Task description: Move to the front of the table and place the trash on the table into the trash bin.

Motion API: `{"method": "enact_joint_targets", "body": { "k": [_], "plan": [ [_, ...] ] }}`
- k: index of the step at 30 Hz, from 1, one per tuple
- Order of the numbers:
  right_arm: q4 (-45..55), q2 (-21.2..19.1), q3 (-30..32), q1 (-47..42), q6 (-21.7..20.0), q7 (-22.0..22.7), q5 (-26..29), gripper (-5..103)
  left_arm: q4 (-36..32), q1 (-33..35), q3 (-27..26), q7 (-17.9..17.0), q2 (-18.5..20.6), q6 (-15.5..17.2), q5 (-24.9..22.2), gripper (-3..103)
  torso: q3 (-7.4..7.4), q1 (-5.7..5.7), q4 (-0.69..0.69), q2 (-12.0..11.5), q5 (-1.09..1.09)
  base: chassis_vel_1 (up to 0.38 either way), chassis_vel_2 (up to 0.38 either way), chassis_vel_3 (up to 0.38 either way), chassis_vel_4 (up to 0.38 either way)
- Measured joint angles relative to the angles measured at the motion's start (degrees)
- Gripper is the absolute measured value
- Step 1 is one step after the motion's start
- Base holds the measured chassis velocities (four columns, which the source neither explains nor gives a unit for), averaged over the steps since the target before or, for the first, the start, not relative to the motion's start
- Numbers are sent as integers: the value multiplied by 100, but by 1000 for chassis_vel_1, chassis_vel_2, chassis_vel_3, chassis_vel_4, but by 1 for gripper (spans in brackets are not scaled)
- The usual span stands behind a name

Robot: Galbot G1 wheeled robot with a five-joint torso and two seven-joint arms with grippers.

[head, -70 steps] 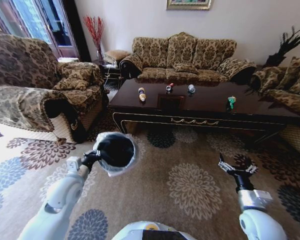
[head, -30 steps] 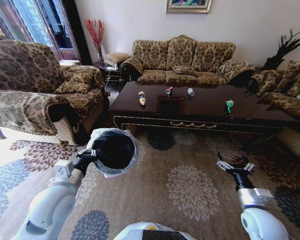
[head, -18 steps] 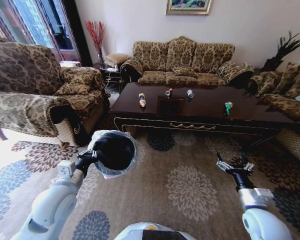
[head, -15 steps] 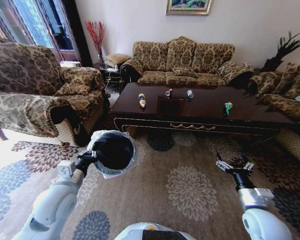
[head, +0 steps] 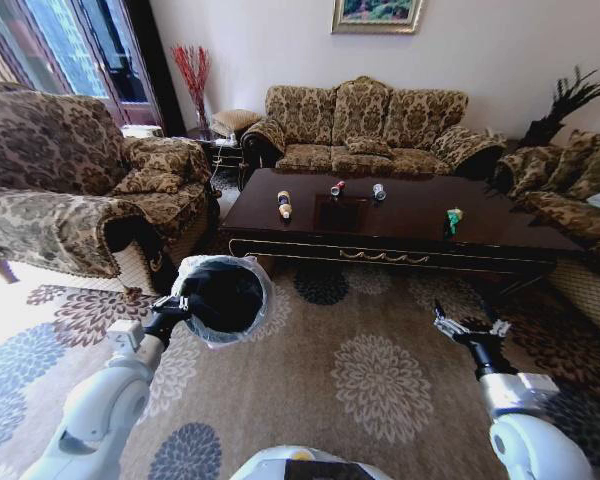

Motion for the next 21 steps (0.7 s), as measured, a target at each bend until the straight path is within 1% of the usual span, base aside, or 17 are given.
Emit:
{"method": "enact_joint_targets", "body": {
  "k": [3, 8, 11, 12, 14, 16, 18, 21],
  "plan": [
    [8, -42, 4, 9, -2, -7, -1, 100, -15, 50, -102, -15, 0, 0, -4, 1, 39, 25, 0, 67, 0, 0, 0, 0, 0],
    [-10, -63, 42, 3, 111, -63, -19, 100, -119, 205, -311, -15, 76, 80, 16, 1, 112, 80, -1, 193, 0, 0, 0, 0, 0],
    [-40, -100, 41, 3, 151, -77, -11, 100, -132, 292, -427, 66, 108, 101, 121, 1, 146, 105, 0, 254, 0, 0, 0, 0, 0],
    [-82, -140, 32, 16, 171, -95, -9, 100, -127, 366, -533, 154, 123, 80, 275, 1, 173, 120, -1, 296, 0, 0, 0, 0, 0],
    [-101, -154, 29, 29, 177, -100, -8, 100, -122, 390, -573, 185, 124, 69, 314, 1, 184, 127, 0, 313, 0, 0, 0, 0, 0],
    [-207, -258, 4, 87, 192, -117, 22, 100, -106, 568, -895, 398, 128, 103, 400, 1, 266, 176, 0, 444, 1, 0, 0, 0, 0],
    [-227, -272, 0, 90, 197, -123, 26, 100, -90, 584, -920, 433, 132, 120, 400, 1, 279, 185, 0, 466, 1, 0, 0, 0, 0],
    [-343, -336, -25, 101, 240, -143, 35, 100, 22, 614, -867, 479, 145, 153, 348, 1, 340, 232, 0, 572, 1, 0, 0, 0, 0]
  ]
}}
